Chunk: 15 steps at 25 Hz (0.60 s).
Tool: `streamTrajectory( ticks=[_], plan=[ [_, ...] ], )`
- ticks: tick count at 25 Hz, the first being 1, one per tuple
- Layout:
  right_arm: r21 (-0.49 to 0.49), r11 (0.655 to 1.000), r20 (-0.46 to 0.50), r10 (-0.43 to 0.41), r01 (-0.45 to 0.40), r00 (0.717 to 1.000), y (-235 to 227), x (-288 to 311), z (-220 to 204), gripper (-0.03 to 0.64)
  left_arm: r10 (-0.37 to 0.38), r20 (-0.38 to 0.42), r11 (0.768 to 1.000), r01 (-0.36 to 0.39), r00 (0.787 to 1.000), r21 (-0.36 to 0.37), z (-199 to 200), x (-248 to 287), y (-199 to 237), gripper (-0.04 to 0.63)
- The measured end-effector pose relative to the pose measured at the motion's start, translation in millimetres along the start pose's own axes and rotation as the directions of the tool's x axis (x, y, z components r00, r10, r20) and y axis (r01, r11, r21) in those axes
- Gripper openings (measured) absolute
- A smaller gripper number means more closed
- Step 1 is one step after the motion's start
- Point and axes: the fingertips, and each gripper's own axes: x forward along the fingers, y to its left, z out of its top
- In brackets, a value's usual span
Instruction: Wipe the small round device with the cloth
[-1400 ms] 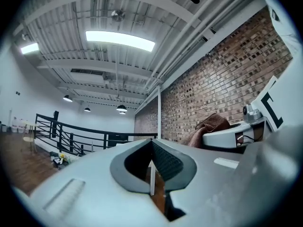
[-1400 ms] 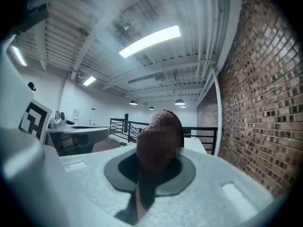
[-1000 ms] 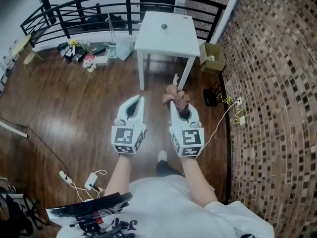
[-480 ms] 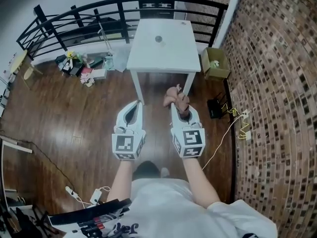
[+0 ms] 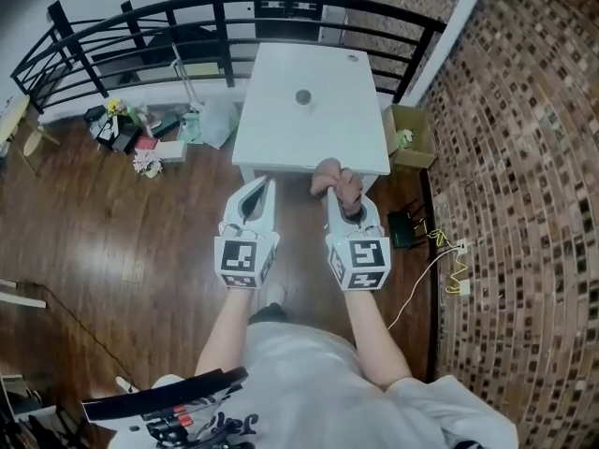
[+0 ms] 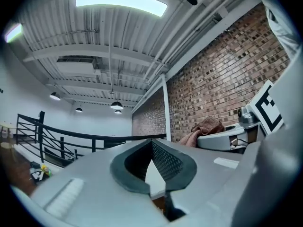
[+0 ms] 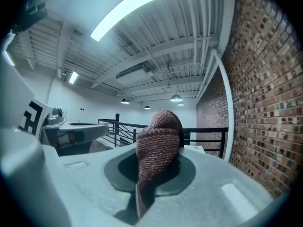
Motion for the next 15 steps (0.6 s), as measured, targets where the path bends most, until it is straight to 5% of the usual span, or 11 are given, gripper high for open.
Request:
streamTrajectory(
  ticks=[6,15],
  plan=[
    [0.004,1.000,0.020,-0.011,0.011,1.000,-17.2,98.4,26.5,0.025,-0.018,0.018,1.000,0.018,1.000,-0.007,0.4,88.3,64.5,0.015],
    [0.019,0.999,-0.015,0.030,-0.030,0.999,-76.8,202.7,10.5,0.025,0.036,-0.041,0.999,-0.037,0.998,-0.024,-43.1,193.1,109.8,0.015]
  ],
)
